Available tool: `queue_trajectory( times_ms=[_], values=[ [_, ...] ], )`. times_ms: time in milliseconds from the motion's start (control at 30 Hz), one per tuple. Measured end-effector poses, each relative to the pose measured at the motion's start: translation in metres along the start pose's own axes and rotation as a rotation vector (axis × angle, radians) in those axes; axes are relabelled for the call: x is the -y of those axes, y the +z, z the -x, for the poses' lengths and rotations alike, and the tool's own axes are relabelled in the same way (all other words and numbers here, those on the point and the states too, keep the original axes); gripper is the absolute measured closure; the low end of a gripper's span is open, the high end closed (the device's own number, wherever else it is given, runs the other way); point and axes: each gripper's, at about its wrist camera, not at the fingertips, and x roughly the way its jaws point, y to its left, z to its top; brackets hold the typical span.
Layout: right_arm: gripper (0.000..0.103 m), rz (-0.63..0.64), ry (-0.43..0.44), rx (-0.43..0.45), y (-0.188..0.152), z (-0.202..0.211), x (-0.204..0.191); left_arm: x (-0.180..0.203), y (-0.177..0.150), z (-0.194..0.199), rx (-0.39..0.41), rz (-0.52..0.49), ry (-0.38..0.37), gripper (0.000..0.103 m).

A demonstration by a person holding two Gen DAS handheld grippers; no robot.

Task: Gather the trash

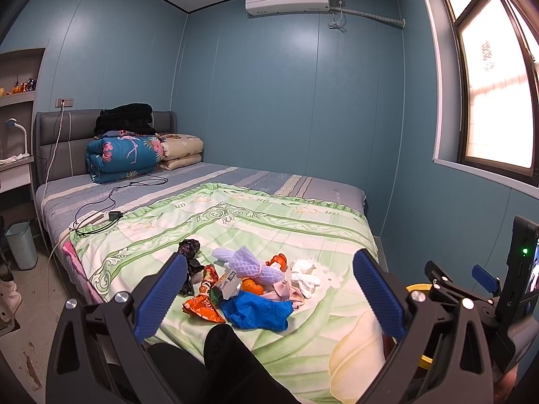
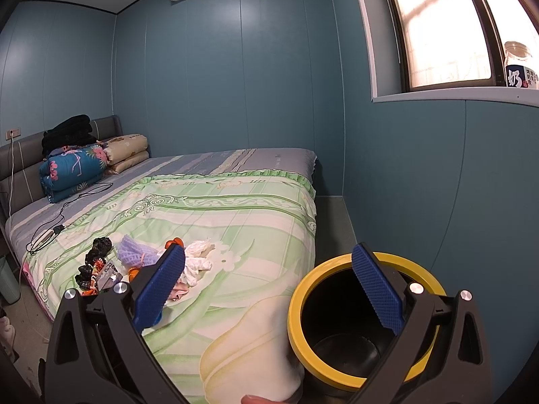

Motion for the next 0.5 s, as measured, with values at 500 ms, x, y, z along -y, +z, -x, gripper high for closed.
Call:
queue_trajectory(
  times_ms=[500],
  values=[
    [0.008,0.001,0.007,-0.004,-0.002,-0.0026,-0.0005,-0.0016,0.0,0.0011,0.001,0.002,0.0,0.008]
  ],
)
